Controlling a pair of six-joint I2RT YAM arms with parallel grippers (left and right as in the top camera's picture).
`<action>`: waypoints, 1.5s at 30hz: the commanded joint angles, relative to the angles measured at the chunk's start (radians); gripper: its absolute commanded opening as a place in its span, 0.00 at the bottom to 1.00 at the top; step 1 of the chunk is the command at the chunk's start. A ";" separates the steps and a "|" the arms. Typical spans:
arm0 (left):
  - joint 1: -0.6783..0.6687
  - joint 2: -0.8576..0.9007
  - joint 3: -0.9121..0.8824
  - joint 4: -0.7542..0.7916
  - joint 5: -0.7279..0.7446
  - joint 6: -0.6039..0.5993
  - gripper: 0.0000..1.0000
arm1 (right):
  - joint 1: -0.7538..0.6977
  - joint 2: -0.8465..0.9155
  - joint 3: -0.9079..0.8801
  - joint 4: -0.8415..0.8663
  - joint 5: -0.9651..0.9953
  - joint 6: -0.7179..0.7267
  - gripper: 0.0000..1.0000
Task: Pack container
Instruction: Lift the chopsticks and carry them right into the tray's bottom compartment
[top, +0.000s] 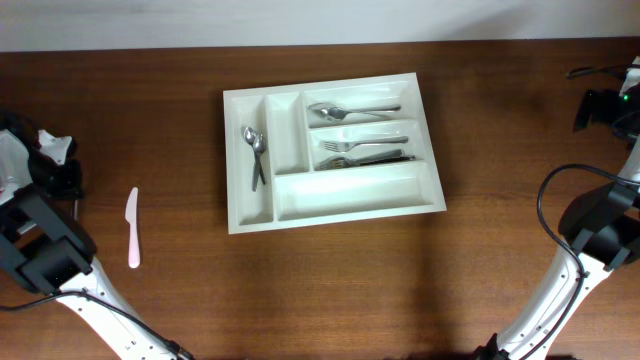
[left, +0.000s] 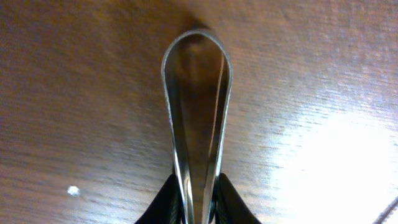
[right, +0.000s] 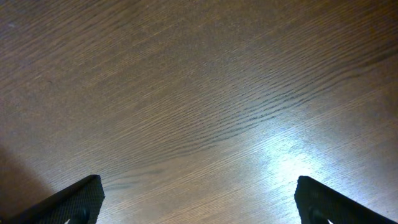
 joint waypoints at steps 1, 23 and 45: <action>-0.015 0.022 0.101 -0.070 0.022 -0.002 0.02 | 0.005 -0.004 -0.003 0.000 -0.005 0.008 0.99; -0.555 0.019 0.845 -0.444 0.160 0.153 0.02 | 0.004 -0.004 -0.003 0.000 -0.005 0.008 0.99; -1.249 0.020 0.809 -0.464 0.103 0.239 0.02 | 0.004 -0.004 -0.003 0.000 -0.005 0.008 0.99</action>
